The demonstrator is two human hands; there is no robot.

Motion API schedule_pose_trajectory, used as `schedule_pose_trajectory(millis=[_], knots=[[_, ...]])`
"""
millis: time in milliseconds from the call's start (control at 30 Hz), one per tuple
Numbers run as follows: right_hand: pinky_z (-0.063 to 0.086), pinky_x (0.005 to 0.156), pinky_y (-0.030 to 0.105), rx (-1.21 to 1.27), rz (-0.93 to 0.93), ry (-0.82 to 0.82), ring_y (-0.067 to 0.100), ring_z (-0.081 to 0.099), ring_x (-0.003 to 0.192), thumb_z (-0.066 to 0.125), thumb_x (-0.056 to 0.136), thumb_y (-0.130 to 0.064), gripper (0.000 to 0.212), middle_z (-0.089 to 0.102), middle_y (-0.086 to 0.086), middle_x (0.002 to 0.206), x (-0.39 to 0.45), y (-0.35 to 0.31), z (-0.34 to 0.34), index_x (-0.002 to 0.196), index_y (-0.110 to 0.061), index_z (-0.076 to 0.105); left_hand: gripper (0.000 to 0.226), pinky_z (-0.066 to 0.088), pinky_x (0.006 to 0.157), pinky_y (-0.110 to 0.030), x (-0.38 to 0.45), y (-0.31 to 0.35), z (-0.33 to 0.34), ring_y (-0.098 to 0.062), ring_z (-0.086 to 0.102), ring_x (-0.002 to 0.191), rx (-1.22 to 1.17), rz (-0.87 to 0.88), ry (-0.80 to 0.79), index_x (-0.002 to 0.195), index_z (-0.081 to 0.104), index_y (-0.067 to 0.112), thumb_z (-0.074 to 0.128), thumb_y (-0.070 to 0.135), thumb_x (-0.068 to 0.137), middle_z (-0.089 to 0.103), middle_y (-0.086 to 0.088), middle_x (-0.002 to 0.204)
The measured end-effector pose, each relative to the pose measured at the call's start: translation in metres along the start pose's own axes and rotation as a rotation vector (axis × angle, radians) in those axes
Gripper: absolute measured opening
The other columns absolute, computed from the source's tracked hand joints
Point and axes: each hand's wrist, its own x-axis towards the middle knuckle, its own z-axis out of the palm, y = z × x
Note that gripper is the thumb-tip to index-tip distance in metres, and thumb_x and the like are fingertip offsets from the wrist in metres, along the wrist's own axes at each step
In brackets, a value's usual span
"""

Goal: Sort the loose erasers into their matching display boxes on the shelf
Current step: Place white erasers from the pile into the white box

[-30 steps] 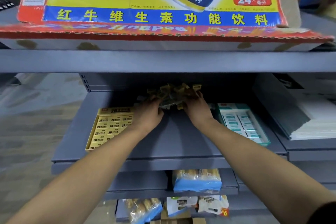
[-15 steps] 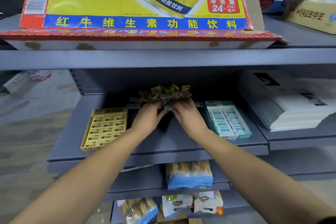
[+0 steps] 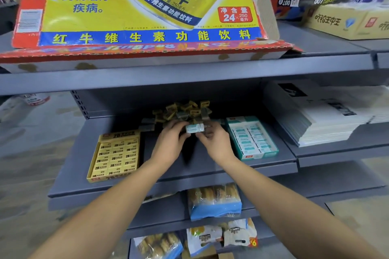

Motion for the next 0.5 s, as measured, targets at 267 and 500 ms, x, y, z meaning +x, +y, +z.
schedule_pose_trajectory(millis=[267,500], knots=[[0.058,0.079,0.037,0.78,0.412,0.022,0.029,0.067,0.098,0.055,0.093,-0.002,0.024,0.065,0.019,0.109,-0.003,-0.016,-0.015,0.117,-0.008,0.054,0.029,0.049,0.078,-0.03,-0.002,0.022,0.013,-0.015,0.059,0.093,-0.015,0.072,-0.011,0.107,0.064,0.015,0.075,0.022,0.081,0.064,0.001,0.101],[0.052,0.087,0.022,0.088,-0.043,0.053,0.007,0.065,0.097,0.06,0.093,-0.011,0.023,0.07,0.0,0.101,-0.004,-0.003,-0.054,0.115,-0.011,0.06,0.045,0.046,0.092,-0.027,0.001,0.039,0.019,-0.016,0.057,0.106,-0.023,0.124,-0.018,0.133,0.054,0.014,0.066,0.018,0.09,0.056,-0.002,0.127]])
